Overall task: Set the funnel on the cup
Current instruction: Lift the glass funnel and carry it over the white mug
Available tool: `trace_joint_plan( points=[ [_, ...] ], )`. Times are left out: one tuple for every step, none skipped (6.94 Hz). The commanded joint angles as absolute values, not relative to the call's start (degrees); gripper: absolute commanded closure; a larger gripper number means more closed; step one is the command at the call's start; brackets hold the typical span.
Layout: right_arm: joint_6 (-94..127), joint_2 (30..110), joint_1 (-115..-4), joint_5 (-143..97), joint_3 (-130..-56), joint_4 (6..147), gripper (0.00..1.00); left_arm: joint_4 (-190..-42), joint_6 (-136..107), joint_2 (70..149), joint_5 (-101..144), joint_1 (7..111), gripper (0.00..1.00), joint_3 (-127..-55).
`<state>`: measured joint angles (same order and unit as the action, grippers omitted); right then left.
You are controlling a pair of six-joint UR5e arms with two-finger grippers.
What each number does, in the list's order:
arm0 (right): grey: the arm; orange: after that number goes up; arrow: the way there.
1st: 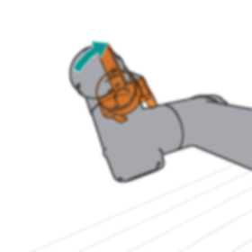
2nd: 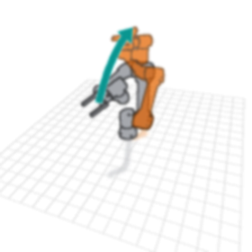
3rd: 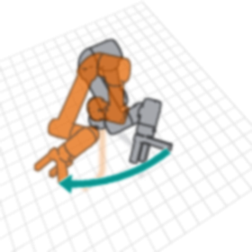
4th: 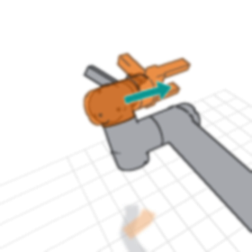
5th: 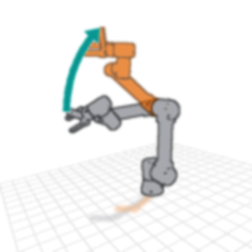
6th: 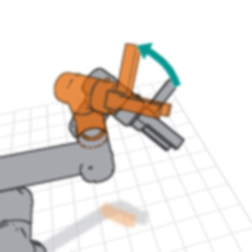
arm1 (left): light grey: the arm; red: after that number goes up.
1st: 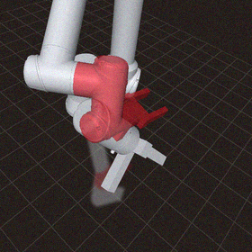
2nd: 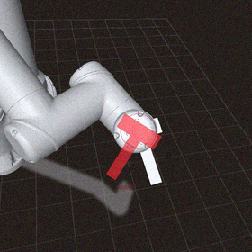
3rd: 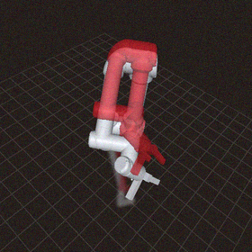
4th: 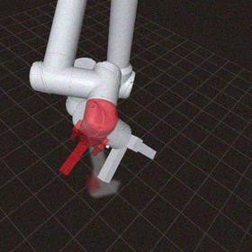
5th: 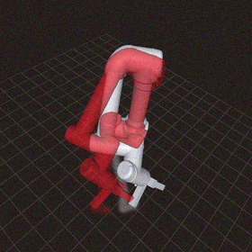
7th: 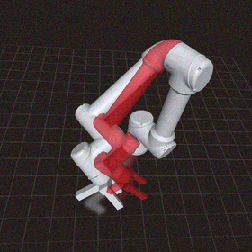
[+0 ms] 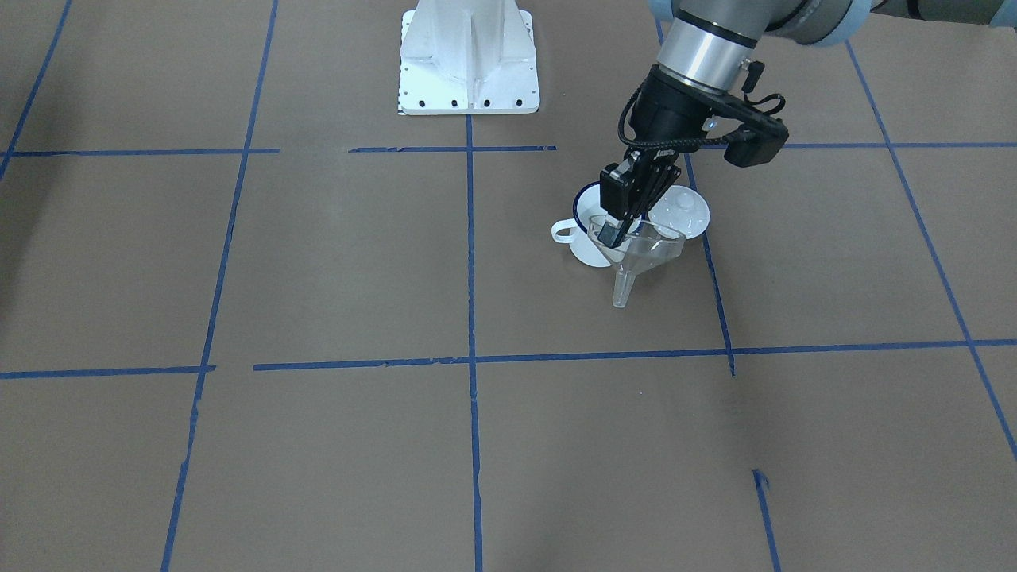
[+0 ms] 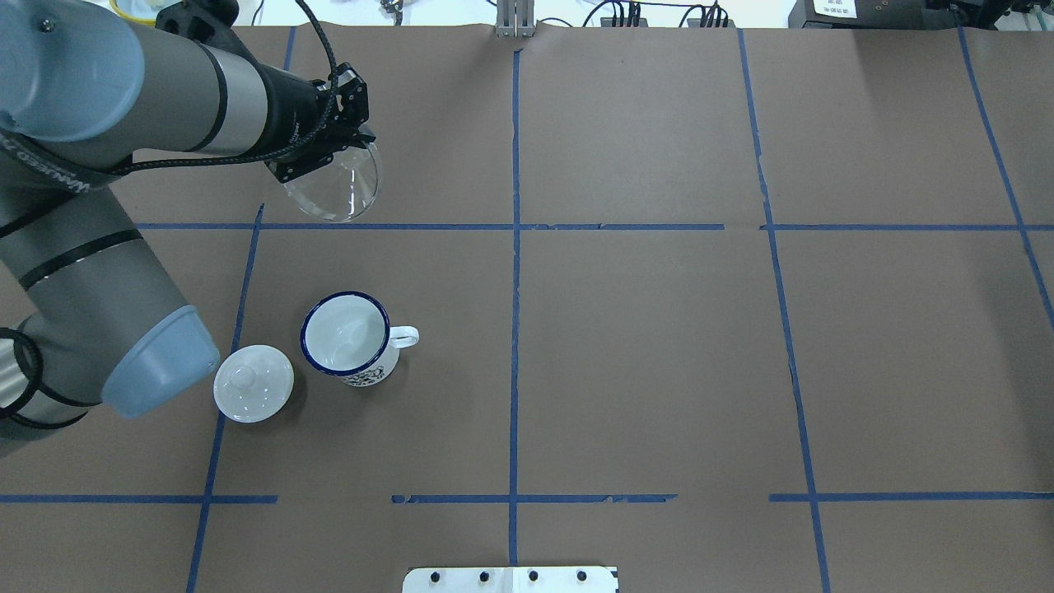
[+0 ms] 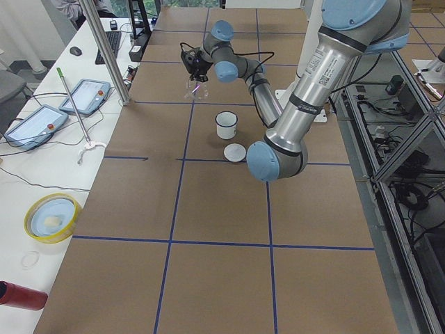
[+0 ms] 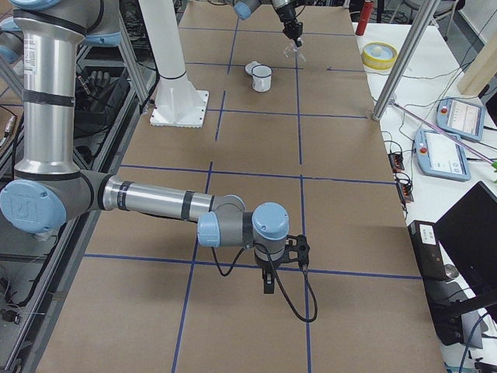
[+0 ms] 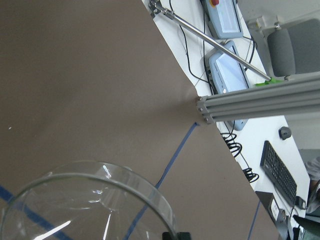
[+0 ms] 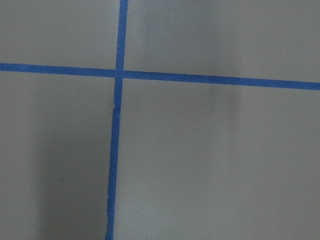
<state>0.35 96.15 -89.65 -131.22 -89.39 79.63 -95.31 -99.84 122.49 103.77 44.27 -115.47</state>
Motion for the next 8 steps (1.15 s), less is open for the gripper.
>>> trace_joint_plan(
  points=[
    [0.35,96.15,-89.65,-131.22,-89.47,79.63,0.00,-72.16,-81.73,128.03,108.79,42.99,1.00,-118.04],
    [0.35,96.15,-89.65,-131.22,-89.39,79.63,0.00,-65.72,-74.26,130.23,110.98,42.72,1.00,-117.52],
    [0.35,96.15,-89.65,-131.22,-89.47,79.63,0.00,-63.65,-68.35,131.38,113.09,42.71,1.00,-115.16],
    [0.35,96.15,-89.65,-131.22,-89.39,79.63,0.00,-63.55,-63.33,131.92,114.16,42.63,1.00,-111.05],
    [0.35,96.15,-89.65,-131.22,-89.38,79.63,0.00,-63.63,-60.06,131.66,114.52,41.76,1.00,-110.14],
    [0.35,96.15,-89.65,-131.22,-89.38,79.63,0.00,-63.89,-59.94,131.23,114.43,38.79,1.00,-109.60],
    [0.35,96.15,-89.65,-131.22,-89.38,79.63,0.00,-63.98,-59.94,130.87,114.52,37.80,1.00,-109.43],
    [0.35,96.15,-89.65,-131.22,-89.38,79.63,0.00,-63.90,-59.94,130.87,114.61,37.71,1.00,-109.95]
  ],
)
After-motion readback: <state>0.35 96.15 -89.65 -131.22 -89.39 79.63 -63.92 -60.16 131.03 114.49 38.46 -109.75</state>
